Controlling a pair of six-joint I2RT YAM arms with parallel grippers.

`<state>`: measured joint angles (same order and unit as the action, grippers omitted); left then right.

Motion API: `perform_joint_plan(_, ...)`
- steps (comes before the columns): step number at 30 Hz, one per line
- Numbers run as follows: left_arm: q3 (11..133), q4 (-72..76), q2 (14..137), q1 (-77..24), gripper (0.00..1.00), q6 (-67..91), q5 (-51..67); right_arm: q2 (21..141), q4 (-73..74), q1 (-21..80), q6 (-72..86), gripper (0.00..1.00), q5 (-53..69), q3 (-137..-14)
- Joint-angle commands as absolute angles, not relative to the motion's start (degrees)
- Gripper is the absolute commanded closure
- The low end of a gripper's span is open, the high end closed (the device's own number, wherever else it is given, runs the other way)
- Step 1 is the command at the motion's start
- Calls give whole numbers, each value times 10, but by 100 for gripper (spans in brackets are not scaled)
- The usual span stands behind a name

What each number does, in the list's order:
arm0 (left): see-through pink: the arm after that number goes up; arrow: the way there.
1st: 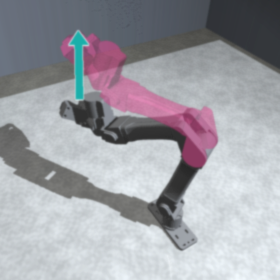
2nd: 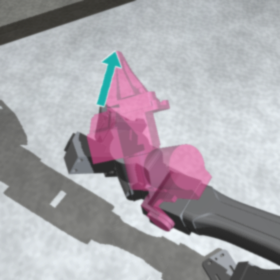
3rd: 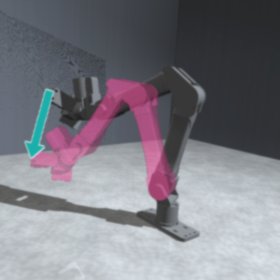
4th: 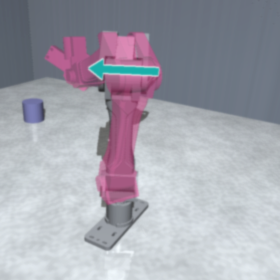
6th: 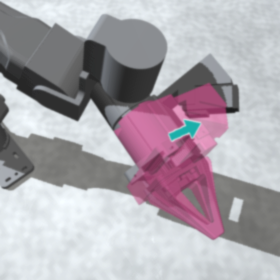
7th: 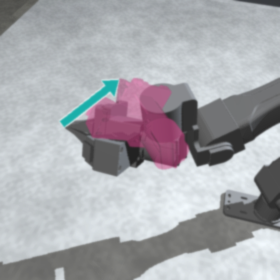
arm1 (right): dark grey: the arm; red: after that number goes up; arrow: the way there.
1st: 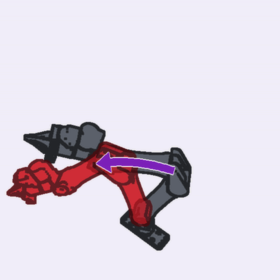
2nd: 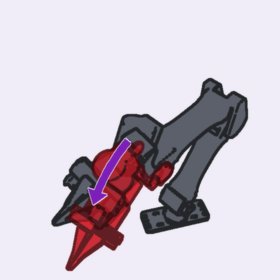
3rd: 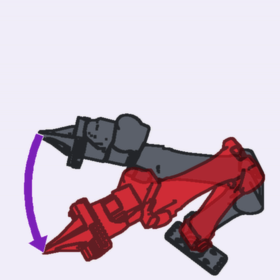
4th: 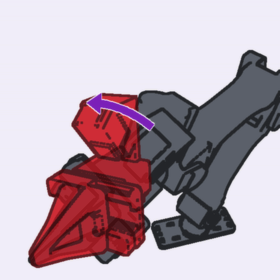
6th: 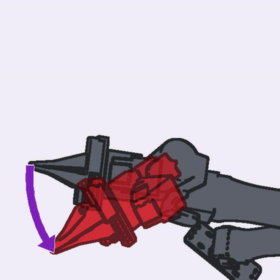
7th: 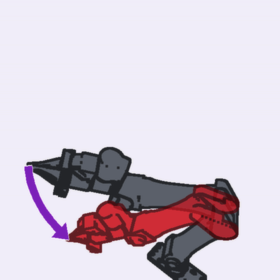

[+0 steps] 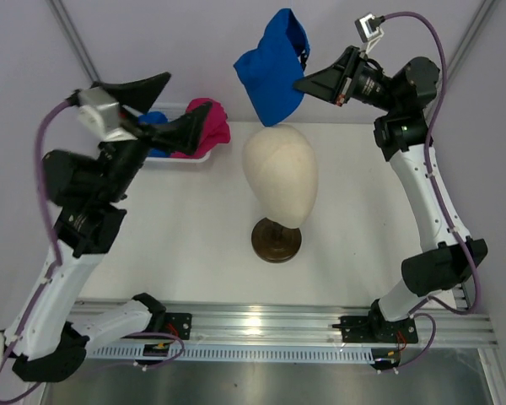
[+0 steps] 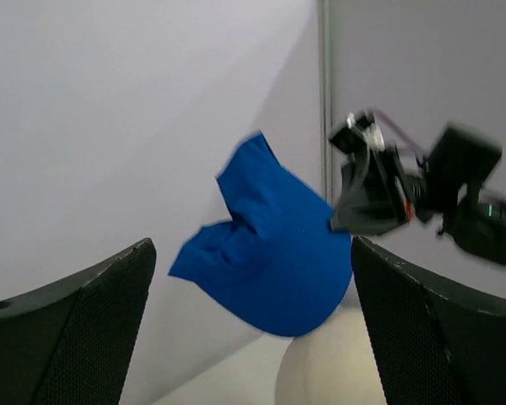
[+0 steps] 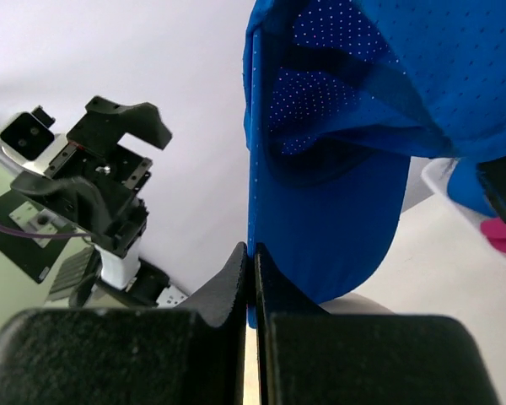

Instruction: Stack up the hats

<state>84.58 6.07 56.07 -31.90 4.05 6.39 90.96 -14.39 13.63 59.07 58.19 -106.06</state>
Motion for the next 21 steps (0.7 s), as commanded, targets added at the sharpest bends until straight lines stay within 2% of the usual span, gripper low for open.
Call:
perform_joint_plan(1,915,-60,636,-310,1,-118,218,929,-199,145,633,100,656,-1119)
perform_joint_plan(5,1018,-155,748,-310,1,-178,209,943,-206,154,648,100,662,-1143)
perform_joint_plan(12,1126,-159,845,-309,1,-235,112,954,-263,178,716,100,655,-1147)
perform_joint_plan(17,1156,-128,876,-309,1,-236,90,959,-258,188,715,100,654,-1142)
perform_joint_plan(21,1123,-68,861,-309,7,-244,137,964,-259,189,714,100,658,-1135)
